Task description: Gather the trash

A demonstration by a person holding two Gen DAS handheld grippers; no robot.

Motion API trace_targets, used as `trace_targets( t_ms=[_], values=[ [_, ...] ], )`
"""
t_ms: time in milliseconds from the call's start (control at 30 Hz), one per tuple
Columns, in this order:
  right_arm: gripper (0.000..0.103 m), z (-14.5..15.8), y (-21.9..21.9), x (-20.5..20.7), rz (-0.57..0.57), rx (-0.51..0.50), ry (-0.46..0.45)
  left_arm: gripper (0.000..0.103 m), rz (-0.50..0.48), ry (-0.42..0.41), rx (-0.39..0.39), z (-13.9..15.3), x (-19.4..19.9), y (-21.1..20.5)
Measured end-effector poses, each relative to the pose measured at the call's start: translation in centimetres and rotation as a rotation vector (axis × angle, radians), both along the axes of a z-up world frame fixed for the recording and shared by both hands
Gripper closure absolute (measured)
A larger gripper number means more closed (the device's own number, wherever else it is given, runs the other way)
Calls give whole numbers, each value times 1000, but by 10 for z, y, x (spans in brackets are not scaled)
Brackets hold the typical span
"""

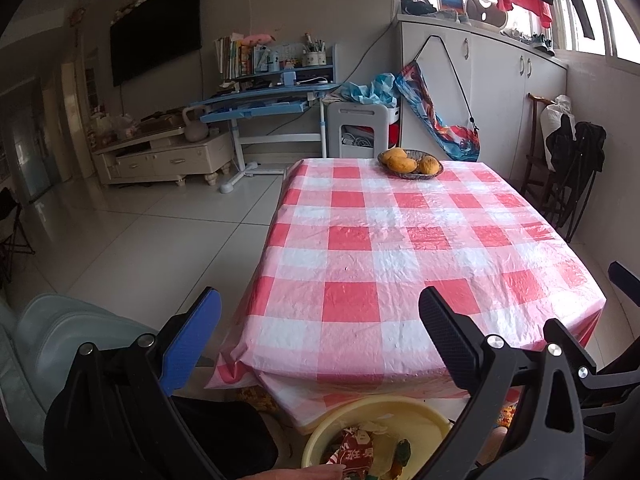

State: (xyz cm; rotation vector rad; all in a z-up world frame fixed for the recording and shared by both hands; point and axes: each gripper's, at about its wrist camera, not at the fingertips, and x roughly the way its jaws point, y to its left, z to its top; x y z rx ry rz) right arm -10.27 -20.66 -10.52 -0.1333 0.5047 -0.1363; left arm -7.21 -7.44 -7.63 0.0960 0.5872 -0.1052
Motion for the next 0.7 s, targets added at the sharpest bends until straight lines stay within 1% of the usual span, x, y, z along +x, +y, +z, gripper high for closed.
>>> trace_targets(
  t_ms=[533, 700],
  values=[
    [8, -1, 1, 0, 0, 1, 5, 7, -3, 1, -3, 1, 0, 0],
    [8, -3, 1, 1, 1, 0, 8, 7, -19, 10, -27, 1, 1, 0]
  ],
)
